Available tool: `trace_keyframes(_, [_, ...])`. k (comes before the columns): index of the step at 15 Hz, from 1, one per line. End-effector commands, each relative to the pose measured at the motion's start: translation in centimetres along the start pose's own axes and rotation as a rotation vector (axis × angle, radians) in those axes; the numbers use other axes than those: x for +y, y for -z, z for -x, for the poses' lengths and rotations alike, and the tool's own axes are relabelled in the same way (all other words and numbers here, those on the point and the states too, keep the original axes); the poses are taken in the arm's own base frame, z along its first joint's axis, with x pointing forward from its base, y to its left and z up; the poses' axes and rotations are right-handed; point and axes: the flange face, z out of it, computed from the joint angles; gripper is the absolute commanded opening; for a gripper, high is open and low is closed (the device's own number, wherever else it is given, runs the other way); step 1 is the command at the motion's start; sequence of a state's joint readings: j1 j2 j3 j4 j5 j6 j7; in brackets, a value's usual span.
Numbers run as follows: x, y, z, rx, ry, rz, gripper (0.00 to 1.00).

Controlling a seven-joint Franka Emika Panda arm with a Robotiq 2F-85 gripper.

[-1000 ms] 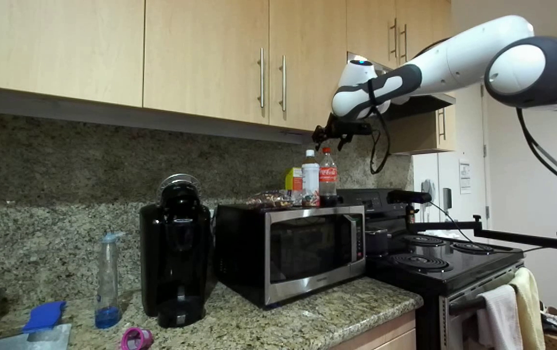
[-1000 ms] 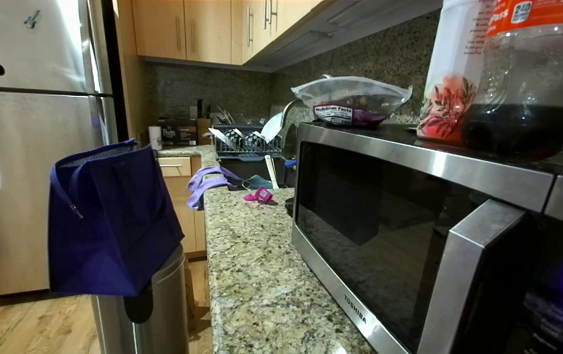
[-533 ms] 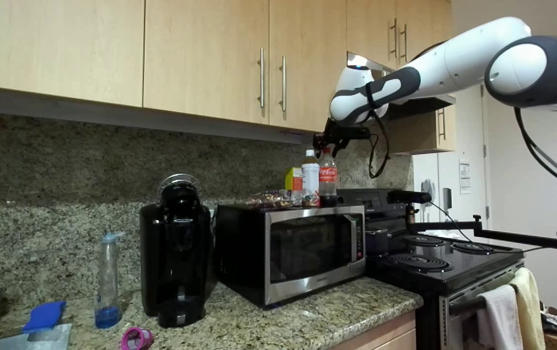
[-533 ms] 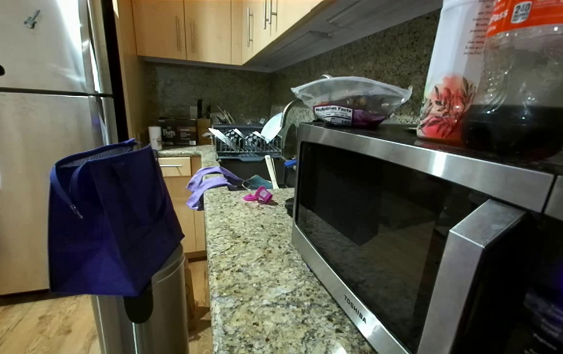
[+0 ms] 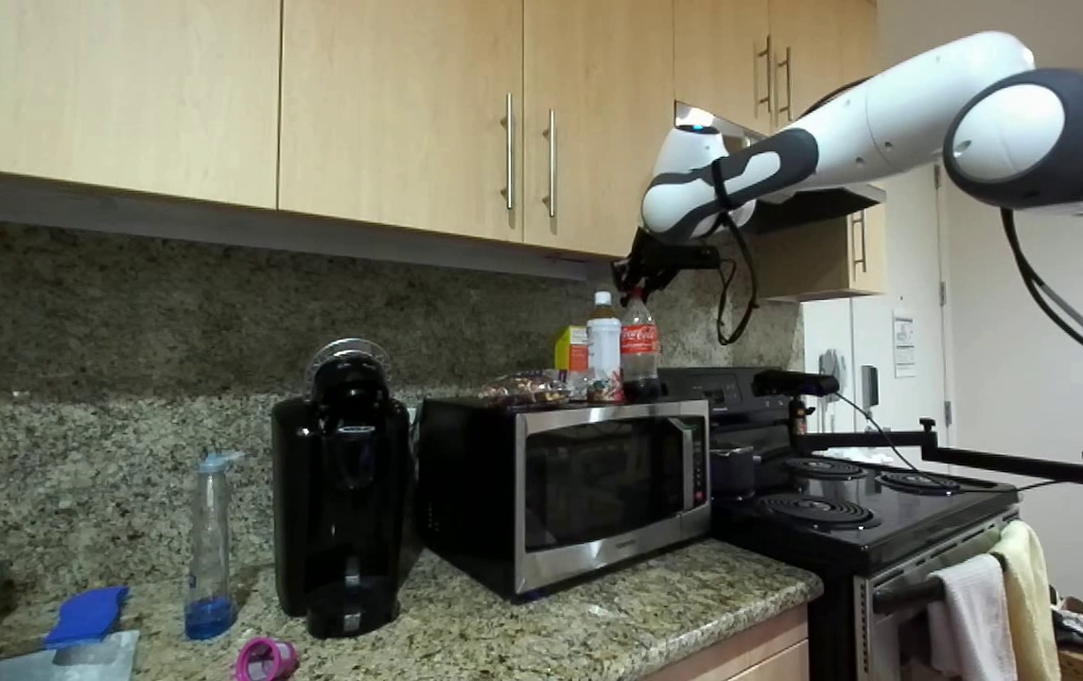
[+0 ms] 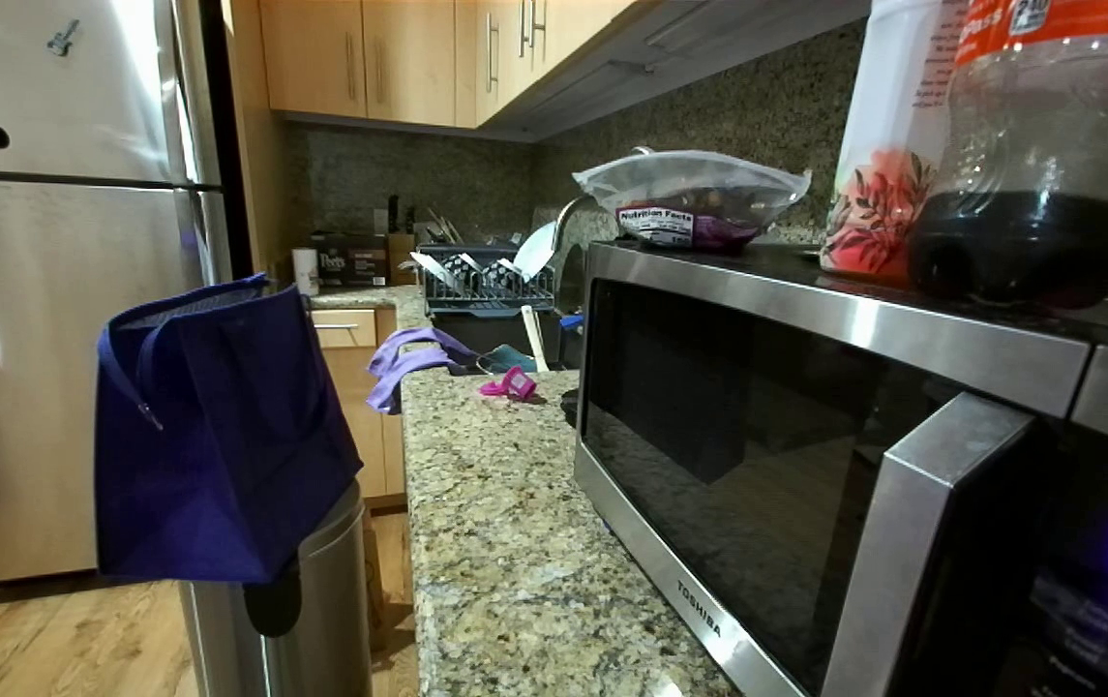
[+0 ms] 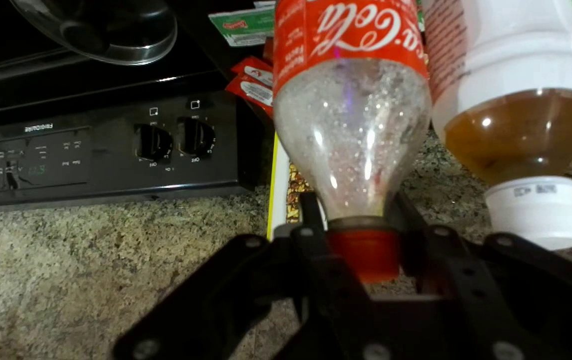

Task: Pick the bottle on the microwave and put it in the bag

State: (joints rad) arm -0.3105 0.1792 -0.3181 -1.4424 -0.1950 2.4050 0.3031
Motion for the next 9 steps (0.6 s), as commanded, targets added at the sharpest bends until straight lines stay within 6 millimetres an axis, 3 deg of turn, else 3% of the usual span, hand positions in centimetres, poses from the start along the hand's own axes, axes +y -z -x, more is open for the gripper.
trace_keyframes(1, [0.3,0.6,0.0,-0.008,-0.003,-0.017,0.12])
trace_keyframes(5, [0.4,1.9,-0.2,-0.012,-0.043,-0.038,0.12])
trace_keyframes(9, [2.3,6.5,-1.0,0.012,-0.098,-0.037,0.12])
